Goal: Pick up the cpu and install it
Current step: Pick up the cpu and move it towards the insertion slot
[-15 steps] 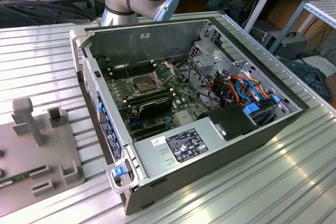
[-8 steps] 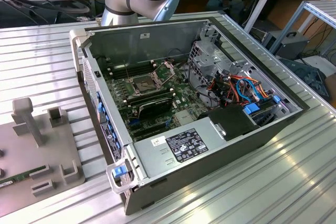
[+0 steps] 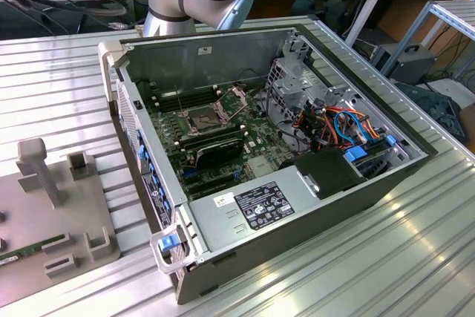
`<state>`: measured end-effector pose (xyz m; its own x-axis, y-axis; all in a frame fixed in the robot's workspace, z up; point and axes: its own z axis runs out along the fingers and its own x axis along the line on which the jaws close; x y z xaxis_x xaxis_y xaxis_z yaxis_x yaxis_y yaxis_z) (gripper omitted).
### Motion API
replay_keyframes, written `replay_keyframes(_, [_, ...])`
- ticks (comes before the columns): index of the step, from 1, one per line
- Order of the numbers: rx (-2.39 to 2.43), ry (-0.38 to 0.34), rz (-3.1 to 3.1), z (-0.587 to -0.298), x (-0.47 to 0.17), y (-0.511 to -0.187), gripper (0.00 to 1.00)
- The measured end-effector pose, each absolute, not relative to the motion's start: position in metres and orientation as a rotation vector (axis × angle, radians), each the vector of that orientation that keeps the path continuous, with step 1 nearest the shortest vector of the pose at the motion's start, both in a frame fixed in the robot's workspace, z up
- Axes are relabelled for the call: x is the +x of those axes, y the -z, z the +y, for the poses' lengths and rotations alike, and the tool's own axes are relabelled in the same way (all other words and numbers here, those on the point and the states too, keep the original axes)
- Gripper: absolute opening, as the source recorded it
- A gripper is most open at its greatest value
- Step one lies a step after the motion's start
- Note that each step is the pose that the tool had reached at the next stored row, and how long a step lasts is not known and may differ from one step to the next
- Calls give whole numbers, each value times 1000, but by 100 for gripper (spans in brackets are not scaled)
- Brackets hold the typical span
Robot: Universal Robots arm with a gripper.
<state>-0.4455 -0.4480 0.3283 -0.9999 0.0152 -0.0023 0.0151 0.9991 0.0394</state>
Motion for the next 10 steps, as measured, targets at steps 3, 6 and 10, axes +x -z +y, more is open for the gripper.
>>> replay_keyframes(3, [24, -62, 3138, -448, -446, -334, 55])
replay_keyframes(6, [24, -62, 3138, -448, -446, -337, 55])
replay_keyframes(10, [24, -62, 3138, -448, -445, -338, 55])
